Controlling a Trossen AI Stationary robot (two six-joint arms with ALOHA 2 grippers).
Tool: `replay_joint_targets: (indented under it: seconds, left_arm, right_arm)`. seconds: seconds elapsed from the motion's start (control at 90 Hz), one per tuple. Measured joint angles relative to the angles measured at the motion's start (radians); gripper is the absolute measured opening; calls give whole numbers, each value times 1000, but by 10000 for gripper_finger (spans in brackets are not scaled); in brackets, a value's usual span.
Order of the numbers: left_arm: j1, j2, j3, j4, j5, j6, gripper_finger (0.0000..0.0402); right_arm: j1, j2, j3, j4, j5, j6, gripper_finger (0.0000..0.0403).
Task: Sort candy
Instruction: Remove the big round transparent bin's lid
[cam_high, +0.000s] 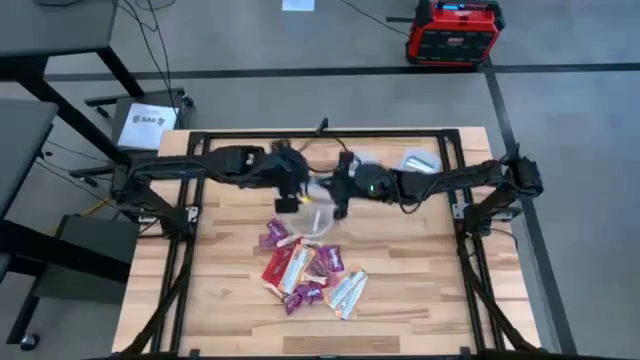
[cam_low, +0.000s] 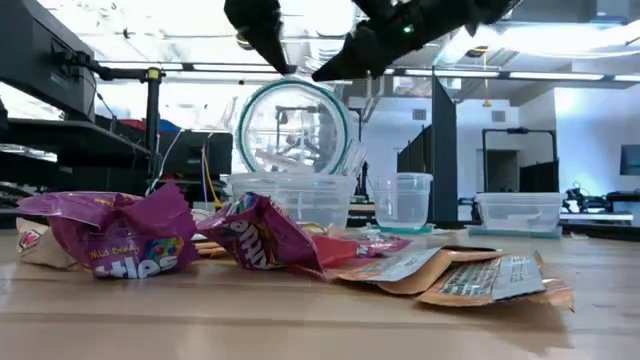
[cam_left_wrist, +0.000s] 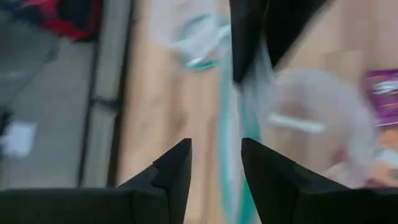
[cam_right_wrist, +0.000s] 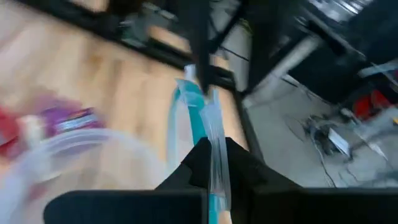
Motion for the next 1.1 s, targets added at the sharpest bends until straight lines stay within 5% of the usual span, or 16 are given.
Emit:
replay_joint_targets:
  seconds: [0.467,0.667,1.1]
  left_arm:
    - [52,-277,-133,1,-34,-122,127]
    - [52,-279,-187,-9,-33,-123,127]
    - [52,-280,-223,-7,-33,-106,127]
  right_arm:
    - [-318,237,214,-65,-286,518,5]
    - [-329,377,350,-215,-351,546,4]
    - [-219,380,533,-202,-487,459,5]
